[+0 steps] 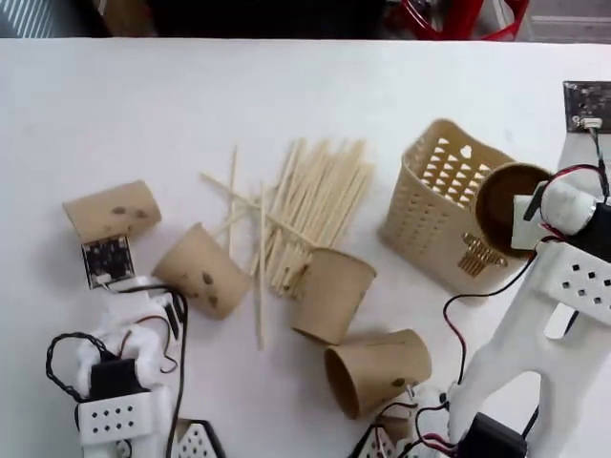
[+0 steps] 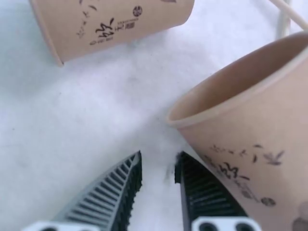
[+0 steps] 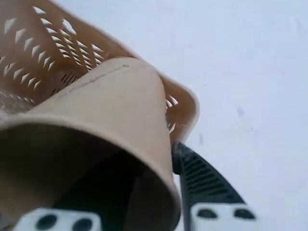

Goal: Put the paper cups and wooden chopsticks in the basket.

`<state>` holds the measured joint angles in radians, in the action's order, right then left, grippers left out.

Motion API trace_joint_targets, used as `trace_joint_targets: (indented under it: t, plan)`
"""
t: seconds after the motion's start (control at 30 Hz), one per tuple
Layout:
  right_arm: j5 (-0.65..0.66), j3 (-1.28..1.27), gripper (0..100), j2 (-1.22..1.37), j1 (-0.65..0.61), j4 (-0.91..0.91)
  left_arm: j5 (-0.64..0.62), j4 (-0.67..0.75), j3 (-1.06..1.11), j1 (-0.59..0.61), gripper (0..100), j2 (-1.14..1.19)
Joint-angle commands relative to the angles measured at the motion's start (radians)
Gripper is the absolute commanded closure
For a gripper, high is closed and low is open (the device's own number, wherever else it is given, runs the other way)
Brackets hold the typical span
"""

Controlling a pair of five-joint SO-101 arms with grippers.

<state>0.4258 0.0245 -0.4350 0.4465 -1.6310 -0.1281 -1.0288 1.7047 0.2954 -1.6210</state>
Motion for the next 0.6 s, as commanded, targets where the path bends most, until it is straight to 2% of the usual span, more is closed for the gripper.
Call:
trace_joint_targets:
  t: [0.0, 0.17, 0.33, 0.57]
  plan:
    - [-0.009, -0.009, 75.9, -0.012, -0.002, 0.079, -0.005, -0.002, -0.005, 0.008, 87, -0.008]
    - [-0.011, 0.008, 74.4, -0.038, -0.007, 0.162, -0.005, -0.002, -0.005, 0.008, 87, -0.008]
    - [-0.011, -0.006, 74.4, -0.111, -0.007, 0.154, -0.005, -0.002, -0.005, 0.008, 87, -0.008]
    - [0.0, -0.163, 74.4, -0.082, -0.008, 0.223, -0.005, -0.002, -0.005, 0.008, 87, -0.008]
